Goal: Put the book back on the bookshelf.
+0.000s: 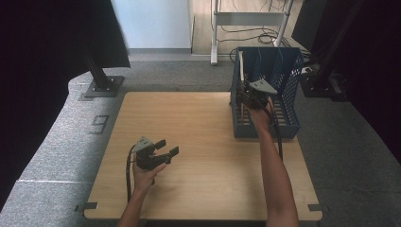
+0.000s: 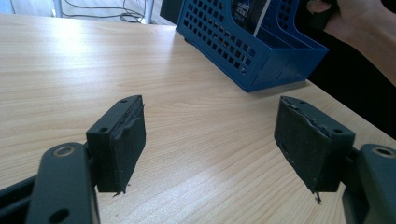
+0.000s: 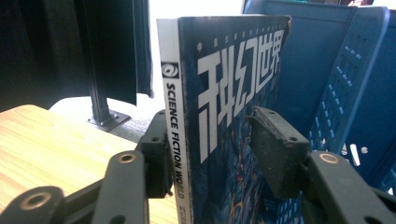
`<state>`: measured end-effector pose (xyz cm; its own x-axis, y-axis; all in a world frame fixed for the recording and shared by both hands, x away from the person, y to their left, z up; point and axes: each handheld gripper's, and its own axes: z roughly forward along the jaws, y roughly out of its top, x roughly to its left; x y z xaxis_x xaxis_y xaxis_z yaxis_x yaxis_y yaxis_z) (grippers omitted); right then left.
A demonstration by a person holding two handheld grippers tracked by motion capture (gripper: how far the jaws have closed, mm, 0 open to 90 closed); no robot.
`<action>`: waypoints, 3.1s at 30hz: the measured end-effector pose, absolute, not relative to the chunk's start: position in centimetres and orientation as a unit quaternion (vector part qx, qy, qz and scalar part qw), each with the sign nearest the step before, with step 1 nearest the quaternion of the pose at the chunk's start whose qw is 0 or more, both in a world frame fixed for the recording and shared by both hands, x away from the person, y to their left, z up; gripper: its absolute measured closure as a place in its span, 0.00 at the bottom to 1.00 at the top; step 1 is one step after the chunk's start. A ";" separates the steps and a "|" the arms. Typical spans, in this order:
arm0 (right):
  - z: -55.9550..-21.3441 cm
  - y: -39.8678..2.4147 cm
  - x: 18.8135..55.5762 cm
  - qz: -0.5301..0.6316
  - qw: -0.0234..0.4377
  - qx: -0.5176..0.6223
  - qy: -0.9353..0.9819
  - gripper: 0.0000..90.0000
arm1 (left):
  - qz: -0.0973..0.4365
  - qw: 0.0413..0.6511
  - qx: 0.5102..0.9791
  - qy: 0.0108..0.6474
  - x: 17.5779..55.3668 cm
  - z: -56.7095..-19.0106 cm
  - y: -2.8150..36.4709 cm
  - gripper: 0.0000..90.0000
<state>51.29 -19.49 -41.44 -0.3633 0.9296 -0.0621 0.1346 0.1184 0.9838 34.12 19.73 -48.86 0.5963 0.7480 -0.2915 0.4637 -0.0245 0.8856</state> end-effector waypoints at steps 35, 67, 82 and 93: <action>-41.6 -21.4 46.8 0.557 0.348 0.407 0.634 0.52 | 0.125 0.540 0.718 0.422 33.9 -49.1 18.7 0.27; -42.9 -21.2 40.3 0.561 0.296 0.387 0.669 0.52 | 0.124 0.529 0.728 0.418 34.0 -49.5 18.1 0.27; -45.8 -21.3 37.1 0.555 0.267 0.383 0.688 0.50 | 0.122 0.523 0.733 0.417 34.0 -49.8 17.9 0.27; -49.2 -21.6 35.2 0.539 0.241 0.389 0.707 0.49 | 0.119 0.516 0.738 0.418 33.9 -50.1 17.7 0.27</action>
